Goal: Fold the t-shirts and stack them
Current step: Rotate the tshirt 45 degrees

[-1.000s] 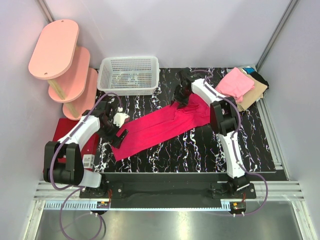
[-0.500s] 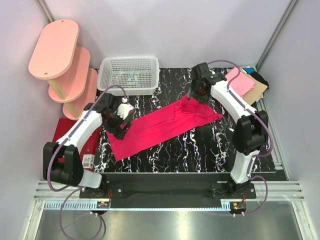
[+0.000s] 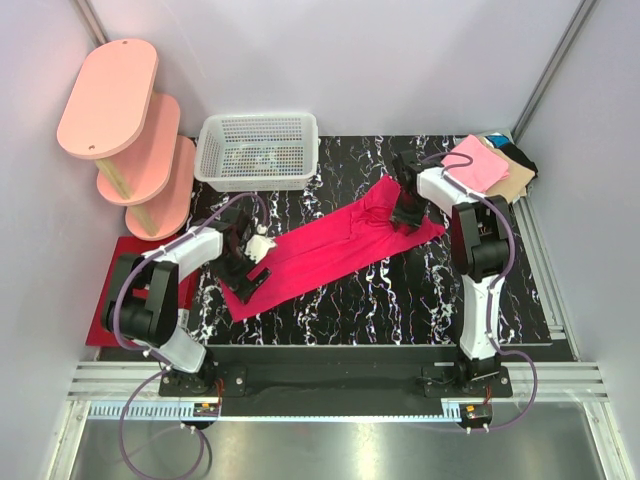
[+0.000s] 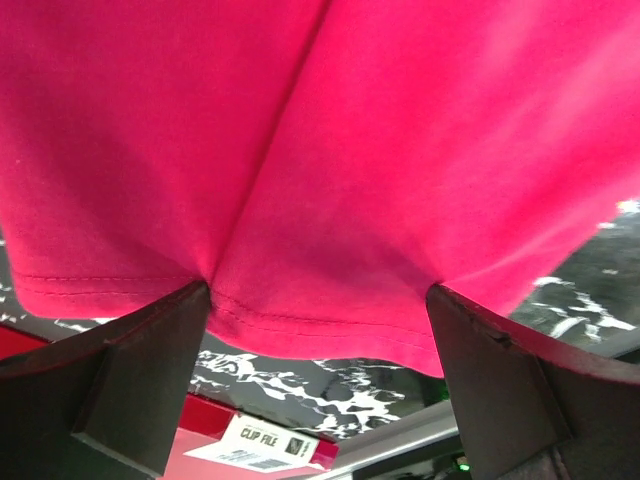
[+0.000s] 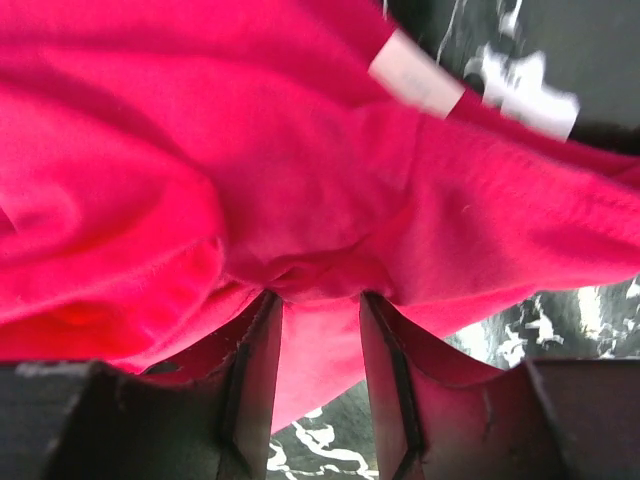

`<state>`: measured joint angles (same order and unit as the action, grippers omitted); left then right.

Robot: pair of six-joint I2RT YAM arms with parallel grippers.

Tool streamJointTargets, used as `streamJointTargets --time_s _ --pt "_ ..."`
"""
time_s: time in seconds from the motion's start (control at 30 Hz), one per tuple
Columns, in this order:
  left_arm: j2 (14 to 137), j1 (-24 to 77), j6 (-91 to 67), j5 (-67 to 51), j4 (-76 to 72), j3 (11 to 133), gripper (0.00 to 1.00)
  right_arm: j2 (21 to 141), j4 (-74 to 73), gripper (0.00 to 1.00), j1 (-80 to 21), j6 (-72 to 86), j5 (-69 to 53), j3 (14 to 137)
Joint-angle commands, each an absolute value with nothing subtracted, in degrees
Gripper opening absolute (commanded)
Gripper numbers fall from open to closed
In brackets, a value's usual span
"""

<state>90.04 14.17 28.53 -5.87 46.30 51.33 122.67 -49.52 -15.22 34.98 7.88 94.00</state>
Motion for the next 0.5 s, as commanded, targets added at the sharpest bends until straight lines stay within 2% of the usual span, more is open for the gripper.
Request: streamJointTargets --time_s 0.0,0.33,0.47 --pt "90.35 13.36 29.79 -1.67 41.93 49.40 0.99 125.85 -48.60 0.43 -13.45 35.07 9.23 99.22" --pt "85.70 13.36 28.74 -3.33 42.53 44.04 0.99 142.36 -50.10 0.44 -13.10 30.51 2.38 119.42" --pt "81.23 13.53 28.48 -6.58 46.83 43.07 0.99 148.79 -57.10 0.44 -12.13 29.97 5.17 130.32"
